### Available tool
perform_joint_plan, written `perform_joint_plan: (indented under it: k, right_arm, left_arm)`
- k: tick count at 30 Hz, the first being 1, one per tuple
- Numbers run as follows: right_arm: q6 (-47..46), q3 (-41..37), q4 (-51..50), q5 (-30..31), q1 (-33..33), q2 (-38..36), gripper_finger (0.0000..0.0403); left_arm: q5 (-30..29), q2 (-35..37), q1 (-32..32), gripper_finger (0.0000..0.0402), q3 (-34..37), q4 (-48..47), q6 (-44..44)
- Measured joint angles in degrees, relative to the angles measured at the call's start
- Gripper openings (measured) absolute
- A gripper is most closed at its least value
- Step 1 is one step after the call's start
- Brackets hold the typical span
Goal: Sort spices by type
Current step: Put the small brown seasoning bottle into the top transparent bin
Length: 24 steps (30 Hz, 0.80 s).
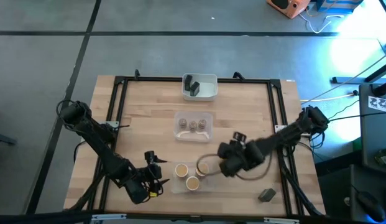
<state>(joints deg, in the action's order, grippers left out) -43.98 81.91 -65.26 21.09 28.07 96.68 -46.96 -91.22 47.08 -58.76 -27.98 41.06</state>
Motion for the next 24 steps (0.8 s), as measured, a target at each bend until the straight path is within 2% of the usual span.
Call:
perform_joint_plan:
  k: [5, 9, 13, 17, 24]
  right_arm:
    - [11.2, 0.1, 5.0, 0.4, -8.2, 0.0, 0.0190]
    - [20.6, 0.1, 13.1, 0.2, -13.9, 0.0, 0.0192]
    - [28.7, 0.2, 21.1, -3.0, -18.5, 0.0, 0.0190]
    - [33.5, 0.3, 25.6, -7.2, -22.0, 1.7, 0.0190]
    - [35.9, 0.3, 26.0, -11.7, -25.4, 6.9, 0.0190]
  left_arm:
    - [-0.2, 0.1, -1.7, 0.0345, 0.0, -2.0, -4.7]
    - [-0.2, 0.1, -3.5, 0.0345, 0.0, -5.3, -6.0]
    - [-0.2, 1.2, -4.9, 0.0345, 1.2, -8.8, -6.4]
    - [-0.1, 7.3, -5.9, 0.0345, 7.8, -6.2, -5.5]
    - [1.4, 23.8, -6.1, 0.0345, 23.5, 8.8, -6.4]
